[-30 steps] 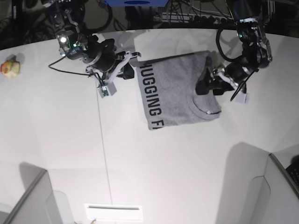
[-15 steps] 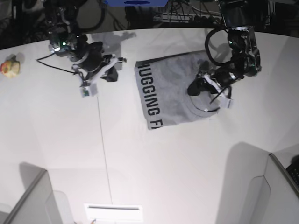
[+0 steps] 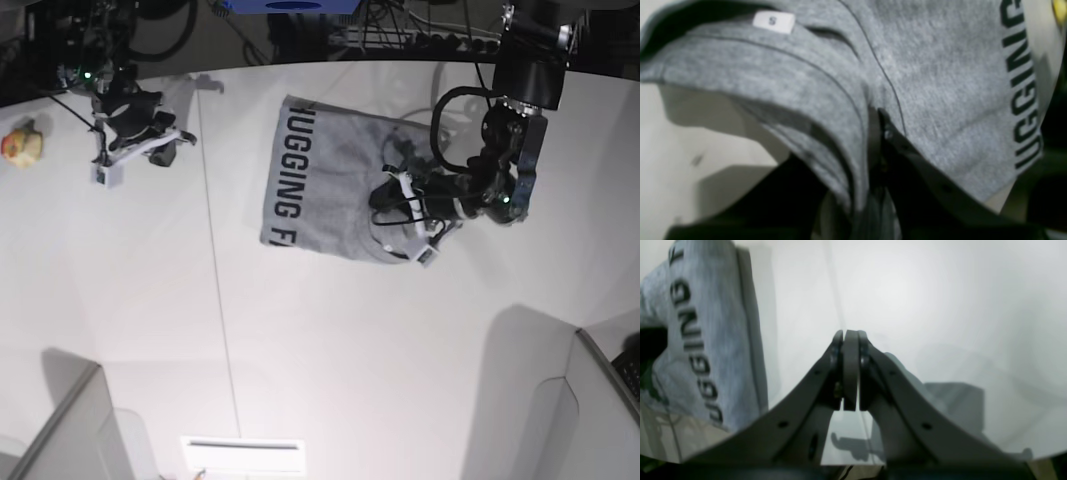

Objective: Fold the T-shirt properly
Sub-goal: 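Flip the folded bundle over with the left gripper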

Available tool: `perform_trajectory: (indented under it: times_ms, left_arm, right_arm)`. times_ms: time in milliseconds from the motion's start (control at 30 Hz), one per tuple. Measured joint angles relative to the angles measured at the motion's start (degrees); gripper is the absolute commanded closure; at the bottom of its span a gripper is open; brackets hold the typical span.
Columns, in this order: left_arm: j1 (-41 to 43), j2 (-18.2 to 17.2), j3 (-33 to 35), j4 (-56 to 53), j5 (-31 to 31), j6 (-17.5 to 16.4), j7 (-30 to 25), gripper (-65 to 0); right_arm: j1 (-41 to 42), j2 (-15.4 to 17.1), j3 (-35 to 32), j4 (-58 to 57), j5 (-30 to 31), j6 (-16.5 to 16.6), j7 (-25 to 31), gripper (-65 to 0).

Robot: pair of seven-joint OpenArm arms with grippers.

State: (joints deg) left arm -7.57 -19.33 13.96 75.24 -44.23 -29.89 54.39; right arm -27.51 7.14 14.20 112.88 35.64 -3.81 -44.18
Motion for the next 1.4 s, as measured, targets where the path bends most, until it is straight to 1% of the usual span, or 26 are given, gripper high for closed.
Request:
perform_trajectory:
  times_ms: [100,200,300,400,533,633,667,733,800,833,867,1033,1133,1200,1400]
  left_arm:
    - [-4.2,-2.01,8.13,-0.11,0.11,0.11,0.28,0.0]
    - [-8.81,-3.13,15.23,-0.22,0.68,0.11,1.25,0.0]
    - [-13.49,-3.82,22.12,-0.31,1.33,-0.07,1.84,0.0]
    - [-18.38,-4.24,30.01,-0.48,1.95,0.02,2.1,0.0]
    - [-24.35,-4.04,39.87,-0.5,2.23,-0.02,2.21,0.0]
    - [-28.11,-3.76,46.42,-0.44,2.29,0.11,1.88,0.0]
    - [-29.05,-3.76,48.11,-0.46,2.4,0.11,1.11,0.0]
    - [-30.93,-3.91,52.33,-0.48,3.52,0.07,-2.49,0.0]
    - [-32.76,-3.72,56.37,-0.31,6.38,-0.7,-5.16,0.0]
    - [-33.22,-3.17,57.75,-0.39,8.04,-2.38,-6.05,0.0]
    - [-33.57,-2.6,58.6,-0.35,10.14,-3.21,-6.64,0.0]
    - [-33.2,1.46,58.62,-0.24,20.9,-9.81,-7.23,0.0]
    - [-32.48,3.72,58.51,-0.24,24.92,-9.81,-7.13,0.0]
    - [-32.24,4.94,58.51,-0.77,26.1,-9.81,-7.06,0.0]
    - [-32.59,8.26,58.27,-5.2,25.35,-9.81,-7.43,0.0]
  right_arm:
    - [-0.09,-3.32,4.83,0.0,-0.07,0.15,-0.09,0.0]
    - [-0.09,-6.29,9.35,0.0,0.09,0.31,0.02,0.0]
    - [-0.57,-7.74,12.59,0.0,-0.13,0.28,0.13,0.0]
    - [-1.49,-9.49,14.23,0.0,-0.11,0.26,-0.2,0.0]
    - [-1.68,-11.61,16.87,0.0,-0.13,0.31,0.2,0.0]
    - [-2.43,-12.35,18.49,0.0,-0.11,0.33,0.07,0.0]
    - [-2.78,-12.52,18.78,0.0,-0.09,0.33,0.24,0.0]
    - [-3.54,-13.14,19.04,0.0,-0.22,0.33,1.27,0.0]
    - [-4.59,-13.35,18.84,0.0,-0.07,0.35,3.65,0.0]
    - [-5.07,-13.4,18.69,0.0,-0.13,0.35,4.79,0.0]
    - [-5.44,-13.46,18.69,0.0,-0.11,0.35,5.33,0.0]
    - [-5.57,-13.46,18.69,0.0,-0.07,0.33,5.66,0.0]
    - [-5.57,-13.46,18.69,0.0,-0.09,0.33,5.64,0.0]
    - [-5.55,-13.46,18.69,0.0,-0.07,0.33,5.66,0.0]
    - [-5.62,-13.46,18.69,0.0,-0.11,0.35,5.66,0.0]
